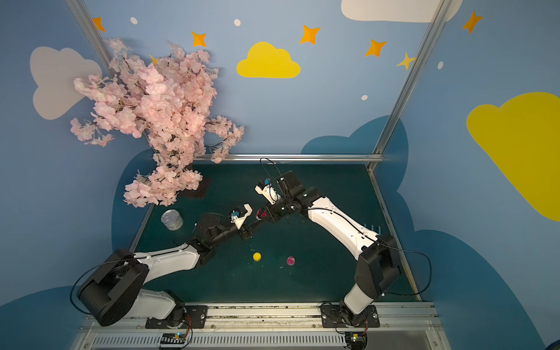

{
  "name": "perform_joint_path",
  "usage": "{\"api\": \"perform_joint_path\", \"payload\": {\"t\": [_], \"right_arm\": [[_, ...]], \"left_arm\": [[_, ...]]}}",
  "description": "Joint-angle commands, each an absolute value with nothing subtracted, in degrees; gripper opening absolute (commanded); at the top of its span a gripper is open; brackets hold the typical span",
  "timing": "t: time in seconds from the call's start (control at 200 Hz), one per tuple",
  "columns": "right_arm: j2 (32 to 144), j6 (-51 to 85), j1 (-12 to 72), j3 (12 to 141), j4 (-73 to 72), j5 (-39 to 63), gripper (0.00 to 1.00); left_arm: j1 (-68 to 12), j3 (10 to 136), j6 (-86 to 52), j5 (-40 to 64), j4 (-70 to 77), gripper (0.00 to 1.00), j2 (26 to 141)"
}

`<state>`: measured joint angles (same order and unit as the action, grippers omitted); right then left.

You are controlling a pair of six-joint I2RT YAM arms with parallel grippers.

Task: Close the paint jar lid
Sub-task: Pick up the paint jar from the center of the board.

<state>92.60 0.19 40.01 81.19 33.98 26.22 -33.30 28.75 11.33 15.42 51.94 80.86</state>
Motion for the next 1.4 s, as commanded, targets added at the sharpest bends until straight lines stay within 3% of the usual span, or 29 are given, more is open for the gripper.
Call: {"api": "perform_joint_path", "payload": {"t": [0.0, 0.28, 0.636, 0.721, 0.941, 1.397], "right_arm": [[91.1, 1.0, 40.4, 81.9, 33.2, 27.2, 0.26], [90.9, 1.9, 40.7, 81.3, 32.3, 27.1, 0.26], [90.1, 2.4, 40.8, 80.1, 30.6, 26.7, 0.26], [90.2, 2.7, 40.8, 79.8, 30.4, 26.6, 0.31], [88.6, 3.7, 40.0, 79.0, 29.9, 24.3, 0.55], [69.6, 7.0, 36.7, 63.4, 28.6, 12.1, 0.64]], "left_arm": [[-33.3, 30.2, 11.5, 16.6, 51.8, 0.56, 80.1], [-33.4, 31.0, 12.4, 17.7, 51.0, 0.50, 79.9], [-33.4, 31.8, 13.2, 18.3, 48.3, 0.35, 79.2], [-33.4, 31.9, 13.1, 19.1, 47.9, 0.32, 78.6], [-33.4, 31.9, 14.8, 20.0, 44.8, 0.31, 78.1], [-32.3, 29.0, 14.6, 15.2, 43.4, 0.31, 76.0]]}}
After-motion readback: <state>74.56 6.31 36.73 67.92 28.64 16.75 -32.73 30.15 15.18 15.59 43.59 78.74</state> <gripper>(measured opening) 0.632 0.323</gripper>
